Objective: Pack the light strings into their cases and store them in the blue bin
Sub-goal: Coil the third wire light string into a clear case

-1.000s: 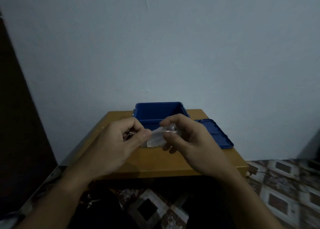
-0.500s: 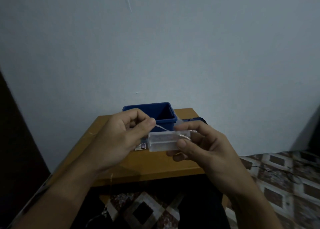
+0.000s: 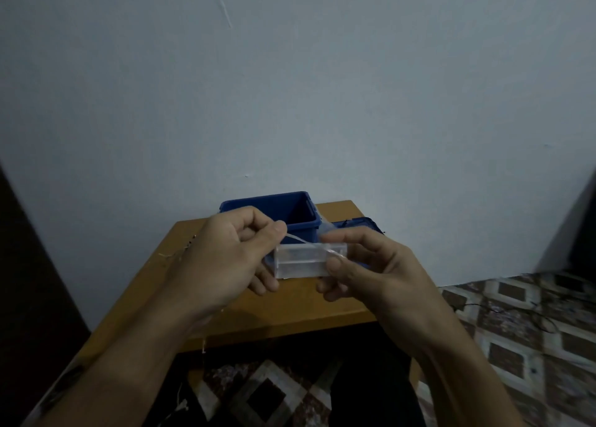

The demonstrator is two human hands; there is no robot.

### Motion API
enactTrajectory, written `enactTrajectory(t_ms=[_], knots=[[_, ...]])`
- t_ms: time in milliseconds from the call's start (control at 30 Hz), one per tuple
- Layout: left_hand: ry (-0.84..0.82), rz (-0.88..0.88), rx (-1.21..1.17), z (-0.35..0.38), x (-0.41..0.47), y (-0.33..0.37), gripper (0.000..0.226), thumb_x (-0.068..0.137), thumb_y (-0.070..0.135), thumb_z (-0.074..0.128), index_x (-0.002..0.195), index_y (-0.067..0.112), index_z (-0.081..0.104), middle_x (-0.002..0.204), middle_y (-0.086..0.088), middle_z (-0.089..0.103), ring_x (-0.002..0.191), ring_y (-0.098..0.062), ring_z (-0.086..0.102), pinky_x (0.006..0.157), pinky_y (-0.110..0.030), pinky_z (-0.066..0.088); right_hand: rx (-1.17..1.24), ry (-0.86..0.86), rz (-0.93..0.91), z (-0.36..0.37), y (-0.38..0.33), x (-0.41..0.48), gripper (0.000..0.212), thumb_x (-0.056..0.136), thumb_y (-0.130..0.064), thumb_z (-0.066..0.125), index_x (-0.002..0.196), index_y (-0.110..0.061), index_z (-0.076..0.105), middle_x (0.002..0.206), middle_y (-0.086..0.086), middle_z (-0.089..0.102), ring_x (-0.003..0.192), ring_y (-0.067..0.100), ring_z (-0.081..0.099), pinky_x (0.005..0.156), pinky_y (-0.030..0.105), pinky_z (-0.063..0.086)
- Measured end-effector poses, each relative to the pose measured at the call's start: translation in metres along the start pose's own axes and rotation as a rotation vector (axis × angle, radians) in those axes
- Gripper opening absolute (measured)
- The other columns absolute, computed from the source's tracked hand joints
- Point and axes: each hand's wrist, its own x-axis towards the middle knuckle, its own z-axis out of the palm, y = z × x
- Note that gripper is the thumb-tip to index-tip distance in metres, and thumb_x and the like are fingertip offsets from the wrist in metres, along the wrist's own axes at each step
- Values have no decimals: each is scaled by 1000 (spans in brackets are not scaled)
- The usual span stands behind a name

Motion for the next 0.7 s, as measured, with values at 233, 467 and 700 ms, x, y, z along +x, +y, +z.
enactTrajectory(t_ms=[233, 467, 700], knots=[[-77, -35, -85, -9, -1, 1, 25, 91, 29, 63, 83, 5, 65, 61, -3, 64, 46, -16, 56, 40, -23, 38, -49, -3, 48, -2, -2, -2, 35, 79, -18, 73, 113, -12, 71, 90, 9, 75, 78, 21, 70, 69, 25, 56], [-316, -337, -689, 3, 1, -34, 14, 80, 23, 66, 86, 11, 61, 61, -3, 48, 42, -10, 40, 40, -20, 25, 132, -47, 51, 7, 0, -1, 29, 74, -14, 76, 101, -6, 73, 95, 18, 72, 78, 28, 71, 70, 29, 58], [-183, -429, -852, 56, -32, -48, 32, 80, 27, 65, 106, 10, 70, 66, -1, 51, 41, -6, 28, 37, -17, 18, 160, 69, 40, 8, 12, 5, 25, 73, -16, 78, 96, -7, 74, 98, 16, 69, 82, 29, 69, 70, 33, 59]])
